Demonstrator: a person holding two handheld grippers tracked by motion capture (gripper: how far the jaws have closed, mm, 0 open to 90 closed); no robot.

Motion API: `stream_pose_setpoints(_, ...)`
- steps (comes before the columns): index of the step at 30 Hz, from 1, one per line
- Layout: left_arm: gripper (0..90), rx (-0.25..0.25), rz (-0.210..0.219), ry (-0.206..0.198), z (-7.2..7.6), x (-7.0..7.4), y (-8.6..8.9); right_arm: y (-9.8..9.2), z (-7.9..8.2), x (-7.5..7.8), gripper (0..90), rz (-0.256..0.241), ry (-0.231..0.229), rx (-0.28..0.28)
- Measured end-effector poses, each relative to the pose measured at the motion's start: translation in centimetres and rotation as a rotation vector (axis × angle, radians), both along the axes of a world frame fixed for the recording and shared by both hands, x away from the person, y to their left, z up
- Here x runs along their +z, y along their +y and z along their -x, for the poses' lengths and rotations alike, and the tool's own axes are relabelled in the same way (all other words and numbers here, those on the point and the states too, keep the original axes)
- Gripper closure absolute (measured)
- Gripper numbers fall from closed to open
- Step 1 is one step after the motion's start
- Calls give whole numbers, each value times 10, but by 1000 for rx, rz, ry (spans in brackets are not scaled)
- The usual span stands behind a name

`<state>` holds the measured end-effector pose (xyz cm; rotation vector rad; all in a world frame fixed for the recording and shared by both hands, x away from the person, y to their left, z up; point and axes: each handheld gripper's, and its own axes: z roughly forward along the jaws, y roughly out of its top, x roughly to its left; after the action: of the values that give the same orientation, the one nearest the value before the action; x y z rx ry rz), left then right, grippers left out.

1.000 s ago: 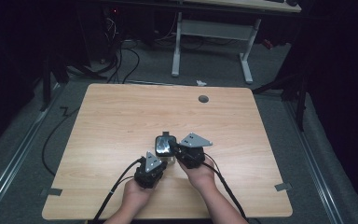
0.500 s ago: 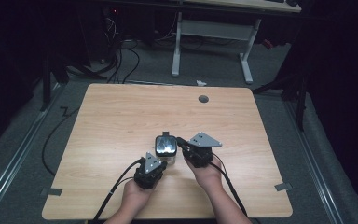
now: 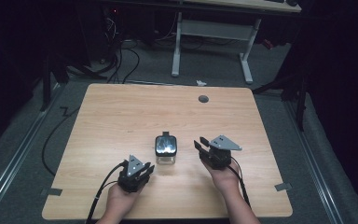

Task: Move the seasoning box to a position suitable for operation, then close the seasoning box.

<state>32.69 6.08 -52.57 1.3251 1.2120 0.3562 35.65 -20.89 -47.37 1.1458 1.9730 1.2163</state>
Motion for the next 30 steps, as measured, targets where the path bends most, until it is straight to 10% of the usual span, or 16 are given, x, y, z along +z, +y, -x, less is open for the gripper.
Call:
stream_pose_setpoints(22, 490, 247, -136, -7, -37, -4, 105, -117, 55, -41, 537, 53, 68, -297)
stream_pose_setpoints(26, 486, 273, -75, 10, -28, -10, 117, -131, 65, -43, 513, 46, 75, -352)
stream_pose_setpoints(30, 480, 271, -104, -4, -23, -9, 120, -134, 62, -42, 505, 26, 77, -357)
